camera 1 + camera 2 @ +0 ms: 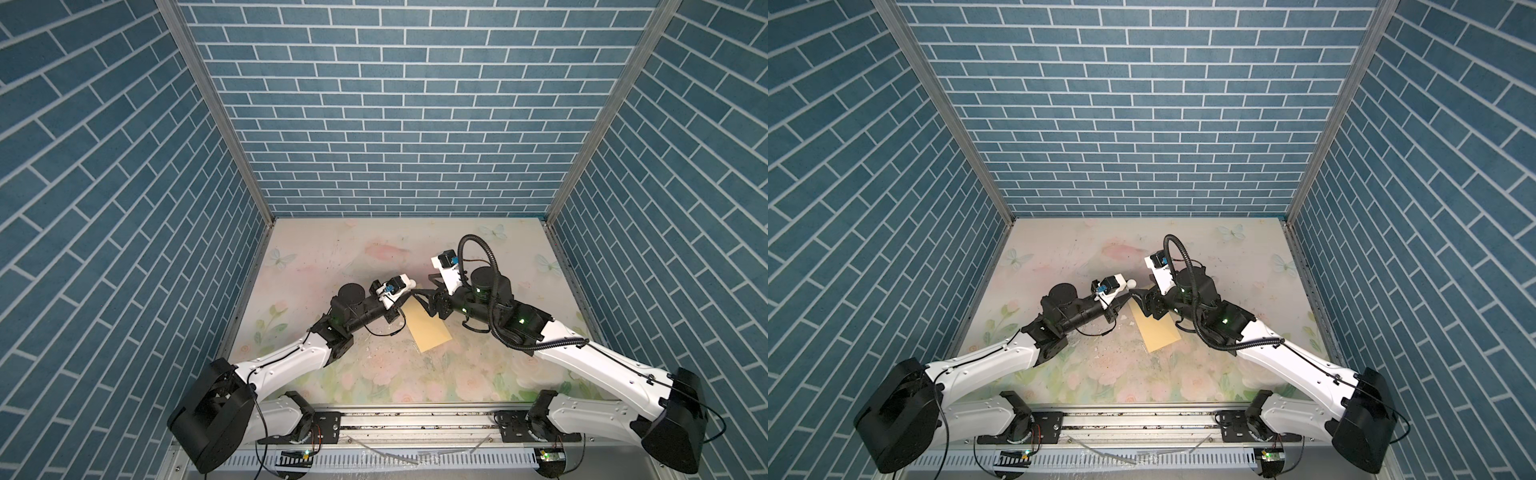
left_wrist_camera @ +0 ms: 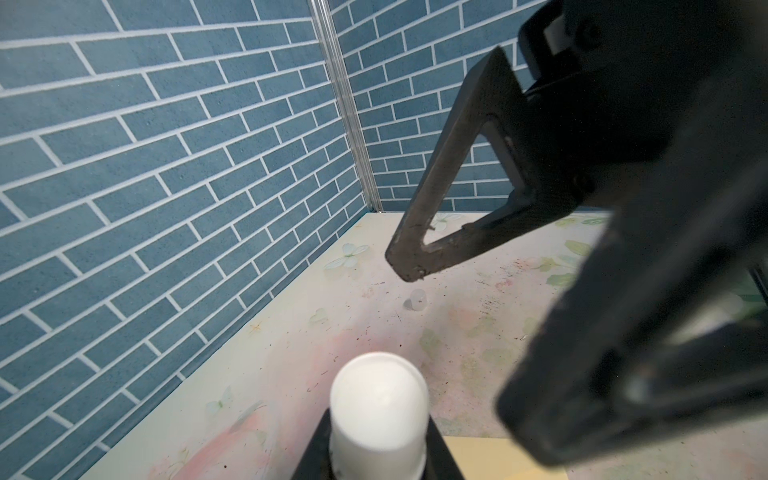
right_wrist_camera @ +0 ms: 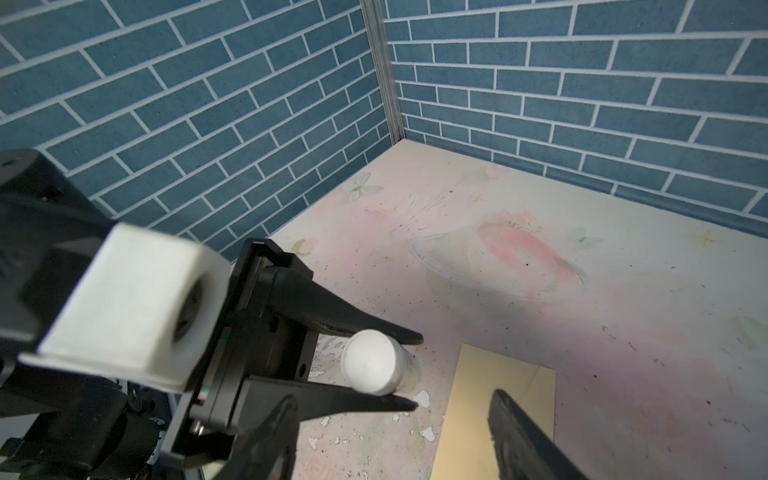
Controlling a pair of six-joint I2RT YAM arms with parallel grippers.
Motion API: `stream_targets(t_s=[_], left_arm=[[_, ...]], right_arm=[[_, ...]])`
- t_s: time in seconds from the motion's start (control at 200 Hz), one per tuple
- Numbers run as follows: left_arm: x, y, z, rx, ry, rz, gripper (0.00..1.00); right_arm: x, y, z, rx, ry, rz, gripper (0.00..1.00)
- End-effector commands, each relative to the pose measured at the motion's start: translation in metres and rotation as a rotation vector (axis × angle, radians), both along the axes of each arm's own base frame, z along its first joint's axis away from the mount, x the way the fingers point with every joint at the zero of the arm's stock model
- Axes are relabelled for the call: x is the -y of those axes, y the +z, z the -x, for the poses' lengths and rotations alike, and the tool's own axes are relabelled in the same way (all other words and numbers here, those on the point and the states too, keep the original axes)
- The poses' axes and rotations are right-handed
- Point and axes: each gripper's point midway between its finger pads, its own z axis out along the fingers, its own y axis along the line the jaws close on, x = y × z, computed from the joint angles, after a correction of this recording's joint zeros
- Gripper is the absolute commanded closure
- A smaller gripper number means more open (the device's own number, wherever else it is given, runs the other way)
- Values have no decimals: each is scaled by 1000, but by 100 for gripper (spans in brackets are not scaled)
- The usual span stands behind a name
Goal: Place the letter into the envelope and seal it
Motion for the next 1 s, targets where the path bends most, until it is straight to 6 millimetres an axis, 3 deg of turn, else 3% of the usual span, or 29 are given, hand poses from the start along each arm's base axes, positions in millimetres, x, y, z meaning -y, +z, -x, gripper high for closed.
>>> stream_targets(t_s=[0.0,0.18,0.425,0.61,0.995], left_arm=[[4,4,1,14,-13,10,100],[5,3,2,-1,-17,16,100],[6,4,2,-9,-19,17,100],[6,4,1,-12,-12,14,100],[6,6,-2,-28,2,16,100]], right_arm=[[-9,19,-4,-1,-6,-39,31],[-18,15,-9,-1,-17,-17,36],[-27,9,-10,-17,-8,10,56],[-32,4,-8,-59,9,34,59],[-41,-11,-6,-135,41,80,78]])
